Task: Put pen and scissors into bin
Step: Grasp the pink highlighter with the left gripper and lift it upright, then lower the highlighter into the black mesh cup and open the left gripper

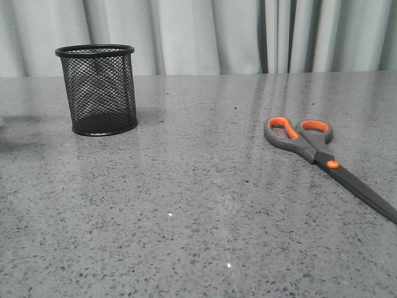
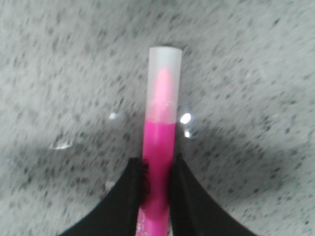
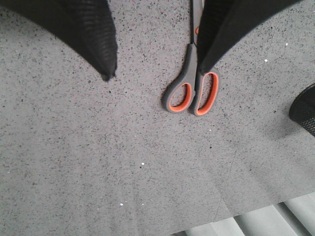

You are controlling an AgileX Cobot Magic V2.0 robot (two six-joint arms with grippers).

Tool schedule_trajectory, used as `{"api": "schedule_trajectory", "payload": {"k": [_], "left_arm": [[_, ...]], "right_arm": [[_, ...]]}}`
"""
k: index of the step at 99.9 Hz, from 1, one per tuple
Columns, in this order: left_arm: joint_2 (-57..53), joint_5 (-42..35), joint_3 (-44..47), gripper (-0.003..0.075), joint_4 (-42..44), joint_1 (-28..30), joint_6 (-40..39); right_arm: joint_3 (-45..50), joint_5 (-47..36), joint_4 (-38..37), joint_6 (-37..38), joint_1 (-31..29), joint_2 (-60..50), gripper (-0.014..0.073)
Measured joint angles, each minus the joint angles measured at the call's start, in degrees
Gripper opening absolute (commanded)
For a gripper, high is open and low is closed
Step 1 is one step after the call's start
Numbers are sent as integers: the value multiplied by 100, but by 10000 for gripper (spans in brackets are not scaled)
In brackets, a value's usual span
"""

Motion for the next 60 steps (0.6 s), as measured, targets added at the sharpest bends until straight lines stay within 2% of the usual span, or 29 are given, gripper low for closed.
{"api": "schedule_trajectory", "payload": {"k": [12,24,33,43,60], "left_arm": [[-576,-732,38,-19,-299,0,278],[-1414,-1798,38,-18,-1063,0,774],[-1945,-2475,38,-18,-2059,-12,1298],[-2276,-3169,38,-18,-3319,-152,2238],[-2253,-3630,38,-18,-4776,-757,3655]], "right_arm": [[0,0,10,0,0,0,336],[0,0,10,0,0,0,336],[0,-13,21,0,0,0,336],[0,-103,21,0,0,0,336],[0,-237,21,0,0,0,336]]}}
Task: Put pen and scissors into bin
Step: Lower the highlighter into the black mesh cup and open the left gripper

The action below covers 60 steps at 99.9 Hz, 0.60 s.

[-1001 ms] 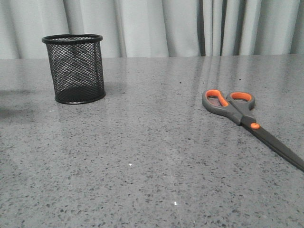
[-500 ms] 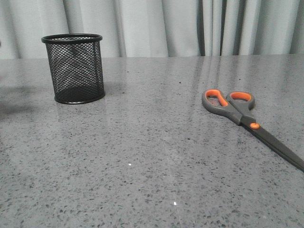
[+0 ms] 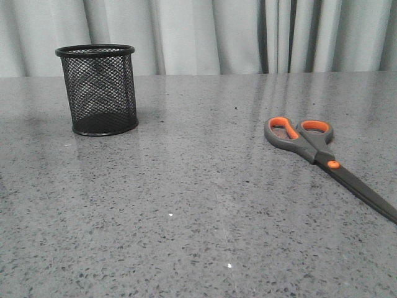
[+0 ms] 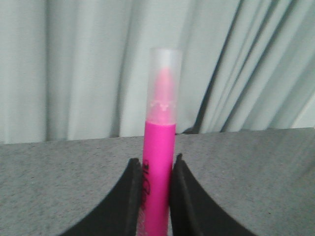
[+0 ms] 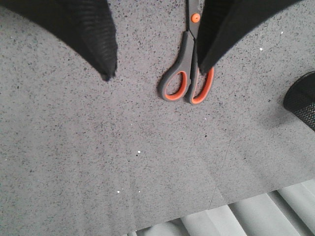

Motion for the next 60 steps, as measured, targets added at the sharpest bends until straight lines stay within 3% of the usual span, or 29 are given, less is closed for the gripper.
{"api": "schedule_trajectory", "payload": {"k": [11,27,60], "left_arm": [[278,-354,0,-18,-559,-499,693],[909,-683,0,-18,-788,-999,996],[1957,-1359,0,-18,-860,-1152,1045]], "right_arm": [[0,0,0,0,0,0,336],[0,-7,0,0,0,0,336],[0,49,8,0,0,0,336]]}}
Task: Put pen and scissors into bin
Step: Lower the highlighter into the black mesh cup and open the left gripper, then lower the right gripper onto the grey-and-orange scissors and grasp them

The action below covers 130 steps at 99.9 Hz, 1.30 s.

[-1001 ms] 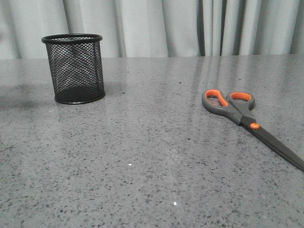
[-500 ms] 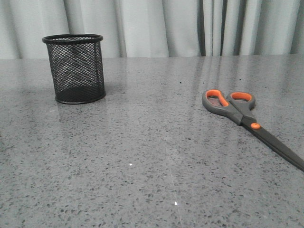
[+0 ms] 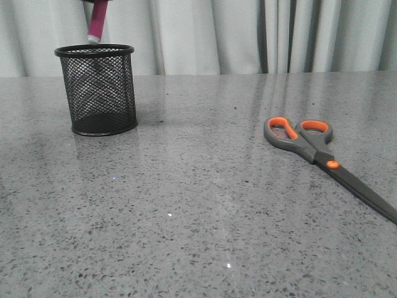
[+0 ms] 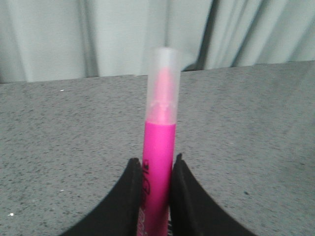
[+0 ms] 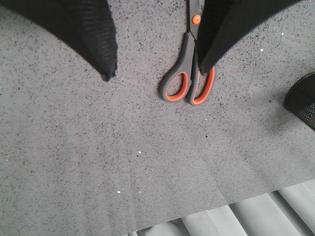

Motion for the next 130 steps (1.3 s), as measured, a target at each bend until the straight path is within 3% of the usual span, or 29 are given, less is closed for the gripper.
{"api": "schedule_trajectory", "payload": {"k": [34,60,70,92,116,130], "left_arm": [[164,-154,33,4,-22,0,0],[164,-257,33,328,-22,0,0],[164,-318,33,383,-22,0,0],[-78,-408,47,346,2,-11,0],[-1989,427,47,73,427,-11,0],[-3172,1205,61,-12,847,-11,0]], "right_arm": [[0,35,4,0,0,0,336],[0,43,13,0,0,0,336],[0,56,13,0,0,0,336],[-4,114,13,-43,0,0,336],[-932,113,434,-1337,529,107,336],[-1839,51,496,-1803,1186,650,336]]}}
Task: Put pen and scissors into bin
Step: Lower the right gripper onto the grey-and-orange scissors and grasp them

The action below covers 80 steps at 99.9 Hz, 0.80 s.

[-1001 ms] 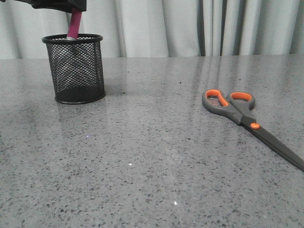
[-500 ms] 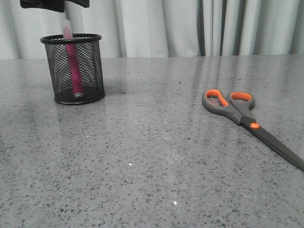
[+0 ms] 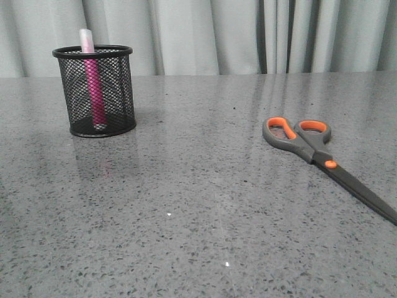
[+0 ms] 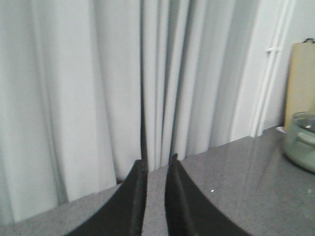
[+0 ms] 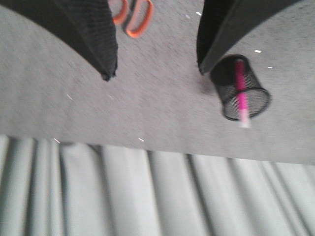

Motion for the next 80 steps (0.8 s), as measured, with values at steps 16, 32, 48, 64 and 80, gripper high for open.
{"api": "schedule_trajectory", "payload": {"k": [16,32,48,64,80], "left_arm": [[-1080,417,326,-19,202,0,0],[-1769,515,819,-19,250,0,0],[-2197,725,1203,-19,276,0,0],[-2321,994,1295,-19,288,0,0],[-2356,1049,1295,-19,297,0,0]], "right_arm": [[-847,863,-100,-109,771,1263,336],[-1537,2517,-632,489,1180,2815,336],[-1782,3500,-873,1116,1230,3826,342],[-1781,3647,-964,1517,1234,4150,342],[-1546,3553,-1202,1698,1234,4150,342]]}}
